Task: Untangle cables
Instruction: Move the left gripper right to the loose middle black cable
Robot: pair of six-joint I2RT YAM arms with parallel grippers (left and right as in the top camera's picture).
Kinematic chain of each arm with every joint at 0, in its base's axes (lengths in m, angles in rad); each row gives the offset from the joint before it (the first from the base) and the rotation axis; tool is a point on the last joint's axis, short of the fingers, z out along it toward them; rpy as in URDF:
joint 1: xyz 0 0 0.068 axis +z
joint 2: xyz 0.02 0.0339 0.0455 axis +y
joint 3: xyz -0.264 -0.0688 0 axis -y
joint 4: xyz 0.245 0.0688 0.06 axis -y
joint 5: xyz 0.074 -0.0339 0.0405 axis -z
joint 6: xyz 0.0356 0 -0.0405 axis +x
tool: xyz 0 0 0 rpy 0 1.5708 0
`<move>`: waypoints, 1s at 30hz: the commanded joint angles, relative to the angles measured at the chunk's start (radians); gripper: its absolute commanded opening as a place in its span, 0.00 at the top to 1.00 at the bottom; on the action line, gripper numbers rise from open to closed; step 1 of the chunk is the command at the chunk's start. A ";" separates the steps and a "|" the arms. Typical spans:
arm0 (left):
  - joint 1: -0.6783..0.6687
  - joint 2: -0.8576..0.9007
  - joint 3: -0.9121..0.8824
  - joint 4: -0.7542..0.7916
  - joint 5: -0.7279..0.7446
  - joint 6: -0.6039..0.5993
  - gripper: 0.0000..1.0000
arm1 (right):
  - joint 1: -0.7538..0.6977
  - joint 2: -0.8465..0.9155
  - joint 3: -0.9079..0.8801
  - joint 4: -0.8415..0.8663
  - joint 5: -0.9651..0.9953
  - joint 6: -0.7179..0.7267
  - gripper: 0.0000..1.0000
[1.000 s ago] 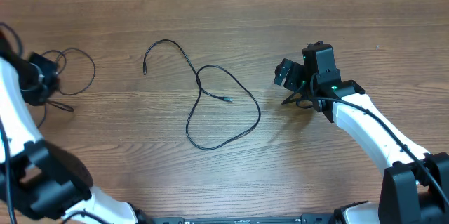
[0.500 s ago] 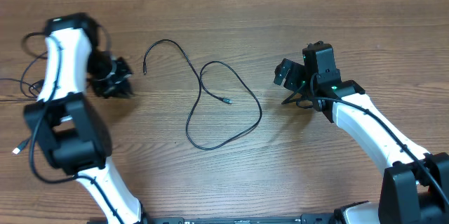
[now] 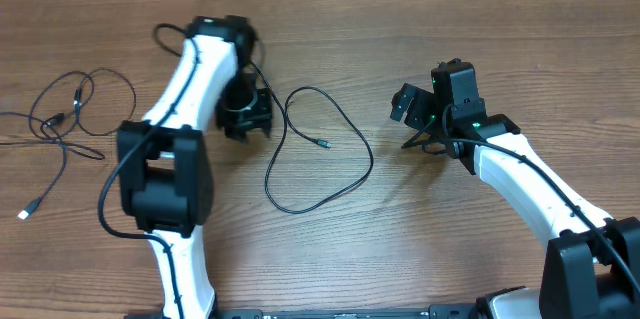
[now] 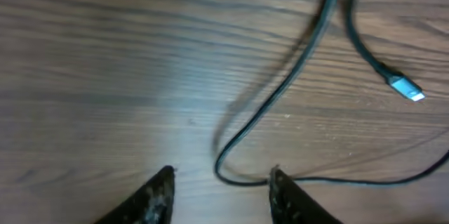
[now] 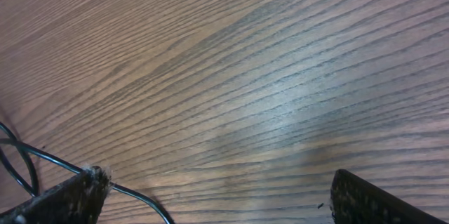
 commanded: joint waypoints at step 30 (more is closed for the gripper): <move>-0.183 0.007 -0.293 0.263 -0.132 -0.007 0.15 | 0.003 -0.001 0.001 0.006 0.010 0.002 0.00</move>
